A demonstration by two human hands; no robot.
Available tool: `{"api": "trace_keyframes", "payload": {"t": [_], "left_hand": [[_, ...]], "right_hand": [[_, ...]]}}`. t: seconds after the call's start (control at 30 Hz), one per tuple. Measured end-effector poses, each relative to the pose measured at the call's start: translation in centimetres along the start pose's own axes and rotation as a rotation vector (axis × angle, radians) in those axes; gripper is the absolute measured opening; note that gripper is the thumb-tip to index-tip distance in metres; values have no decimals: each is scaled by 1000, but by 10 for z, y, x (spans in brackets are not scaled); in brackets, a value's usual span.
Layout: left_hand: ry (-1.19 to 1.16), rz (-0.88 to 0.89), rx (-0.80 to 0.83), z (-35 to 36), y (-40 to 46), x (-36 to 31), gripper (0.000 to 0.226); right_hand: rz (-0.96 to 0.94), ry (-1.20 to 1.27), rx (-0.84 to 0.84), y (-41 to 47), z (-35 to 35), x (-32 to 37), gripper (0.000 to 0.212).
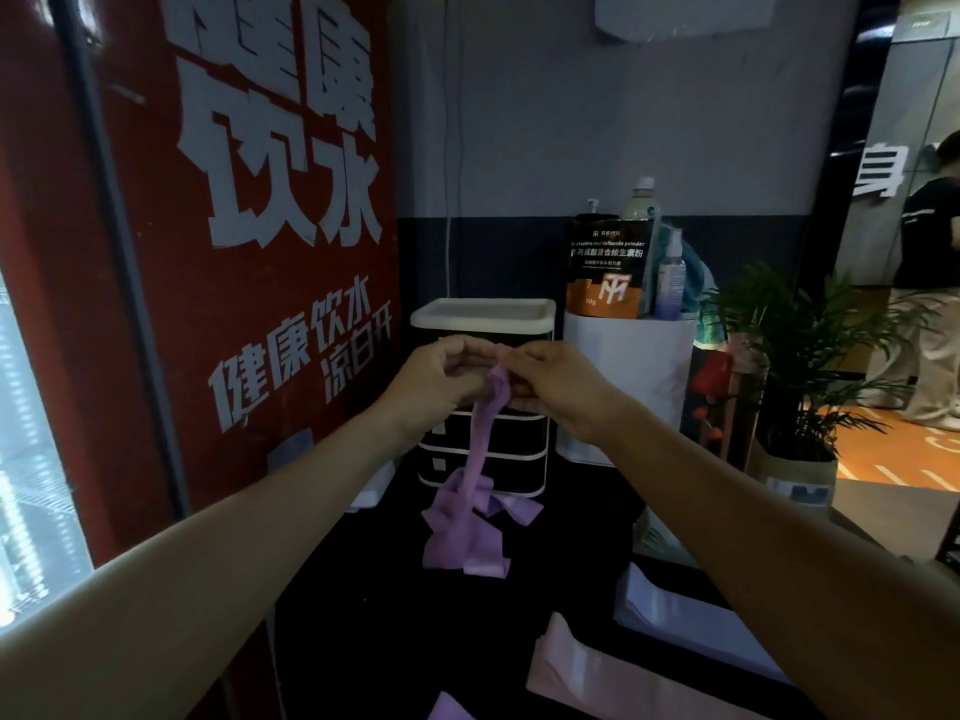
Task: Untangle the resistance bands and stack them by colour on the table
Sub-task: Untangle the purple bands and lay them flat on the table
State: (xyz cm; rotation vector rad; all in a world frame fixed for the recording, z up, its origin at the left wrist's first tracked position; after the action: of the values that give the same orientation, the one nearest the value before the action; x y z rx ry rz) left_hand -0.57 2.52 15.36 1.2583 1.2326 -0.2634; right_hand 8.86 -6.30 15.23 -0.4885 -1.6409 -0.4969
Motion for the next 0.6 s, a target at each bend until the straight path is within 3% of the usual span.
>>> {"api": "trace_keyframes", "payload": {"t": [0.1, 0.17, 0.3, 0.47, 0.6], "left_hand": [[-56, -36, 22, 2, -1, 0, 35], [-14, -1, -40, -1, 0, -2, 28], [148, 57, -161, -9, 3, 1, 19], [36, -139, 13, 8, 0, 14, 21], [36, -124, 6, 14, 0, 13, 17]], "right_hand": [[2, 38, 4, -1, -1, 1, 27], [-35, -38, -14, -3, -3, 3, 15], [-100, -198, -74, -8, -8, 6, 20], [-123, -297, -100, -12, -20, 8, 24], [-112, -240, -116, -15, -29, 7, 20]]}}
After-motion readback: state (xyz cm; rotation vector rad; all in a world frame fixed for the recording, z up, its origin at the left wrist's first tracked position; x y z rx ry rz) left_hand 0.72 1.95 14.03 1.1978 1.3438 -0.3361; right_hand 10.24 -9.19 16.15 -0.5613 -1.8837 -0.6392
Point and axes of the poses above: each hand's wrist, its own y-axis towards the middle knuckle, its own z-axis out of the palm, x = y × z, the point moved 5 cm from there along y, towards the middle knuckle, and after that the axes turned 10 degrees about z, right-handed, at the moved point
